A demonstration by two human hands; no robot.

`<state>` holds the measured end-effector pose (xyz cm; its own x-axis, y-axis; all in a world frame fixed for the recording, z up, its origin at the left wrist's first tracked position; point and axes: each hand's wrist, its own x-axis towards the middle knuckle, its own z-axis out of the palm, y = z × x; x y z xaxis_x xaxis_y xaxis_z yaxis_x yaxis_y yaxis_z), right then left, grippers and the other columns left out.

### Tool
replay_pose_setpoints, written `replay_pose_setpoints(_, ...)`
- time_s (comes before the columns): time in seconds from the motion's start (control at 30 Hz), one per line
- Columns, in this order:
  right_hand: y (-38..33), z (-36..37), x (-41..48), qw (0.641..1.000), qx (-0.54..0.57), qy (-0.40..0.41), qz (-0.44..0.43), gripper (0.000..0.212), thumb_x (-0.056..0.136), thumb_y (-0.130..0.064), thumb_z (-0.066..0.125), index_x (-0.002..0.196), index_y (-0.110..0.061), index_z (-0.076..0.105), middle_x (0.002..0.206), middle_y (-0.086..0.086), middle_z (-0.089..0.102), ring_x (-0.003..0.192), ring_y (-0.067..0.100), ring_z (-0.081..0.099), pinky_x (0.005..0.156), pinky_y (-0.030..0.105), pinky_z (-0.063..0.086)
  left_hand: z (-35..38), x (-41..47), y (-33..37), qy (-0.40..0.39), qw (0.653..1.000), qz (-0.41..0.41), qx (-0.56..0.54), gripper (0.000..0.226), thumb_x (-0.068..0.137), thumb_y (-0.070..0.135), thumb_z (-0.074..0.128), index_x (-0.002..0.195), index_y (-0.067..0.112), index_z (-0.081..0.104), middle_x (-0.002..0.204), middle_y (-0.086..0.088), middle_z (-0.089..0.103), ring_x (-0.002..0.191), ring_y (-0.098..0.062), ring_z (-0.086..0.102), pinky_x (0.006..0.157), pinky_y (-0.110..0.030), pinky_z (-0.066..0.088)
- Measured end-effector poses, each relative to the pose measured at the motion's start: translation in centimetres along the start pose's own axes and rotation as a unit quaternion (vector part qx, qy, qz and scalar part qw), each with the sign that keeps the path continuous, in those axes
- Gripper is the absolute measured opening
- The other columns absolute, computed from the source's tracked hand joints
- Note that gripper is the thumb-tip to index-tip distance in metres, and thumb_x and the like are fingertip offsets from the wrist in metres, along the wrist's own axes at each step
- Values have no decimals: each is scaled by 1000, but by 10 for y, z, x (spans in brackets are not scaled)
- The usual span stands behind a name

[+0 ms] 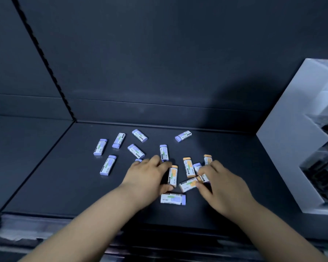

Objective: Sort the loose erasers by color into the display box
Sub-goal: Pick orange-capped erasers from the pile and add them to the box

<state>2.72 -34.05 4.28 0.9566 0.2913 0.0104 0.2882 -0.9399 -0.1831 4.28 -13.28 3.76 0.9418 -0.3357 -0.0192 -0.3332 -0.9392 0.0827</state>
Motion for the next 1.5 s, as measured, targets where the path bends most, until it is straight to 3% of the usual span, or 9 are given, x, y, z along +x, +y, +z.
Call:
replay_pose_setpoints(0.13,-14,-1,-5,996,-49,-41,57,60,80,-75,38,115,-27,45,116,-8,43,101,15,53,74,30,46,-9,11,1,-62,998,1,13,68,86,57,51,143,30,26,131,1,35,121,-22,41,99,-33,31)
replay_pose_setpoints(0.27,-27,0,-5,991,-84,-39,92,72,76,-79,37,116,-19,44,114,-3,44,97,18,53,70,30,43,-12,11,5,-88,996,-2,-6,64,84,55,56,136,26,34,128,1,38,119,-21,42,95,-32,35)
replay_pose_setpoints(0.5,-31,0,2,989,-41,-74,121,62,81,-70,42,116,-19,49,119,-1,45,98,19,55,69,30,42,-11,7,8,-101,995,10,-19,75,84,56,55,145,25,23,136,1,33,126,-22,35,100,-32,33)
replay_pose_setpoints(0.63,-37,2,9,987,-39,-84,132,71,79,-71,46,125,-17,45,134,2,38,106,19,52,67,28,38,-11,6,9,-98,993,-11,-66,74,82,55,59,144,29,26,133,3,34,126,-19,35,96,-28,33)
replay_pose_setpoints(0.73,-35,1,12,988,-21,-75,131,63,83,-59,49,131,-20,42,141,2,33,110,21,52,72,29,40,-8,3,10,-92,991,-33,-95,79,81,53,62,145,28,23,133,2,33,128,-18,33,96,-28,34)
replay_pose_setpoints(0.9,-18,-5,14,989,27,-93,116,55,81,-43,55,132,-32,39,143,-2,28,112,20,50,80,29,42,-5,-1,8,-85,986,-65,-128,68,79,53,64,137,30,36,120,3,35,119,-16,40,95,-29,39)
replay_pose_setpoints(1.07,-8,-8,20,985,87,-127,80,62,80,-50,63,135,-42,34,140,-6,28,115,16,49,87,30,44,-7,2,6,-108,982,-46,-145,74,79,53,64,141,40,28,122,6,34,120,-14,38,98,-28,37)
replay_pose_setpoints(1.17,-7,-6,23,981,109,-133,86,63,80,-49,65,135,-43,34,147,-7,23,119,15,47,91,31,44,-4,5,4,-107,981,-55,-150,82,75,56,66,144,37,25,125,8,33,123,-12,34,100,-27,35)
replay_pose_setpoints(1.5,-2,1,23,977,144,-114,106,59,78,-48,68,129,-45,38,136,-13,31,112,12,51,82,30,46,9,0,-4,-57,986,-25,-153,70,75,63,61,137,46,33,107,17,30,111,-7,38,95,-20,34)
